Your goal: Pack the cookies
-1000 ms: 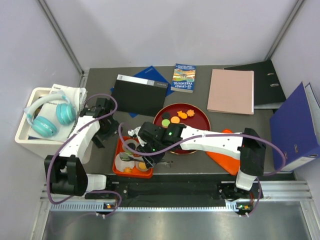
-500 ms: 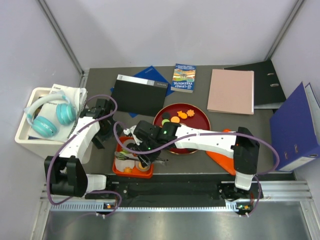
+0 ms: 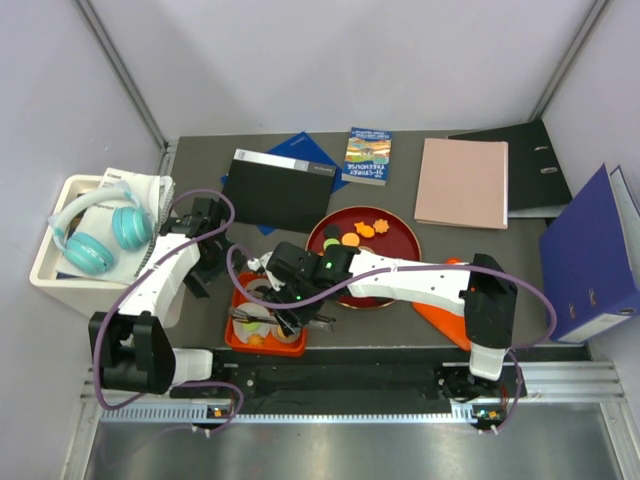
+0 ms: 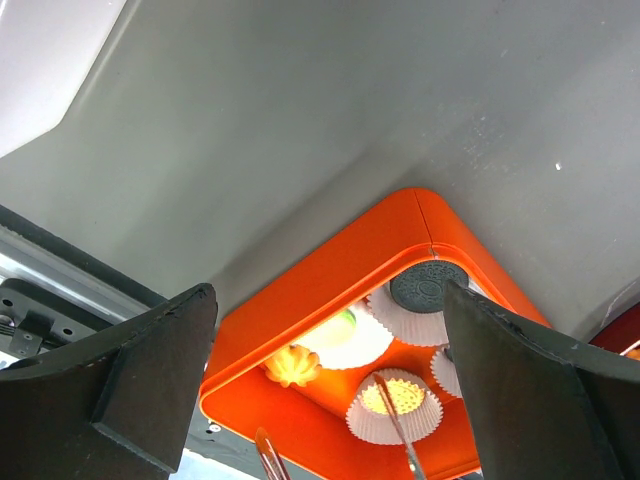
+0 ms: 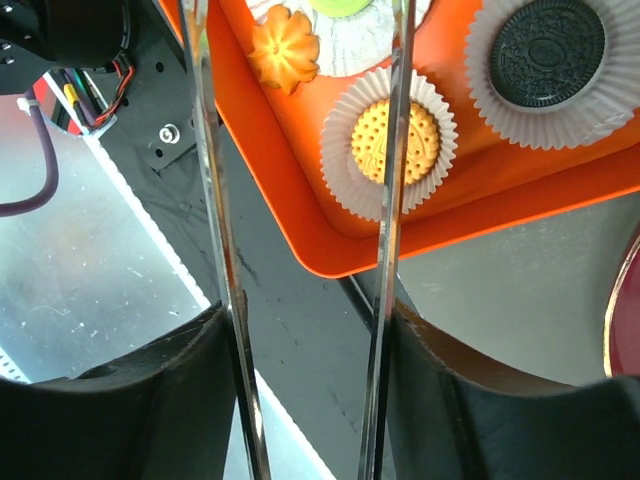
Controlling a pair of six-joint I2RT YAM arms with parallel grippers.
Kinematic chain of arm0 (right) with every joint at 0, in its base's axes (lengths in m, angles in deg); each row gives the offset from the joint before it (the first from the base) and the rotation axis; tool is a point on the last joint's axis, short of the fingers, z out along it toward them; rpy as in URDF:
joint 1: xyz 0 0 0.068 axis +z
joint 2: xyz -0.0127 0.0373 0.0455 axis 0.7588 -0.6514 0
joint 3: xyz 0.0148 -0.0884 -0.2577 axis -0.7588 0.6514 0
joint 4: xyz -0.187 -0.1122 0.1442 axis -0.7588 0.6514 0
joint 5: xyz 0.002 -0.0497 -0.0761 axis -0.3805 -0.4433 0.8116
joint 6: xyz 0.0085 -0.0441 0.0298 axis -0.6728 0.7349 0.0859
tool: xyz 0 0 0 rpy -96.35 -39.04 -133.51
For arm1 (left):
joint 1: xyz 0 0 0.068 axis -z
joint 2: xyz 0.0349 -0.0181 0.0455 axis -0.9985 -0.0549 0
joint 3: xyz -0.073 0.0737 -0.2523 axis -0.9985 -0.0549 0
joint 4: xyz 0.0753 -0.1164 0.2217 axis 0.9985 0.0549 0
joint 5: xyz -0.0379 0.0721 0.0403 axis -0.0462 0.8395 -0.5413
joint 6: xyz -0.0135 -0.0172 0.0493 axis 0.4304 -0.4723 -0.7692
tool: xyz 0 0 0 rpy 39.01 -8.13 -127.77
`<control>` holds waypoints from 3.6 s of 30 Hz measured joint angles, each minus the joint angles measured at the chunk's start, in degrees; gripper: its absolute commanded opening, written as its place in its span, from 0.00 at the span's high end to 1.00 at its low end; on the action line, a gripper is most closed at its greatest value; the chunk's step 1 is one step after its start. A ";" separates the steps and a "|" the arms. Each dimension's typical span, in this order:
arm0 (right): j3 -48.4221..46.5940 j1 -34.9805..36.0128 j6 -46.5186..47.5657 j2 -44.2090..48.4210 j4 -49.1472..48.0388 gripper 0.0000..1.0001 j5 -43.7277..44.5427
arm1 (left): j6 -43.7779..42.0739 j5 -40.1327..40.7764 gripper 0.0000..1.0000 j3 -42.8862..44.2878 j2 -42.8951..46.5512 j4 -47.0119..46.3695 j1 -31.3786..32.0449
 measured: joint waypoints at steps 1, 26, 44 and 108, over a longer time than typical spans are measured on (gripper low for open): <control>0.00 0.00 0.00 0.00 0.00 0.47 0.11 | 0.00 0.02 0.01 0.00 0.00 0.00 0.00; 12.26 -30.71 -3.91 32.98 7.43 0.48 18.91 | -0.42 -3.43 0.01 0.46 -1.57 -1.60 0.37; -6.71 -62.84 -13.07 -4.55 -0.37 0.25 21.64 | -1.92 -9.16 0.01 3.82 -1.97 -6.34 1.57; 48.43 -52.00 -39.17 36.33 -0.94 0.39 27.41 | -2.19 3.67 0.01 3.82 4.11 -2.71 13.11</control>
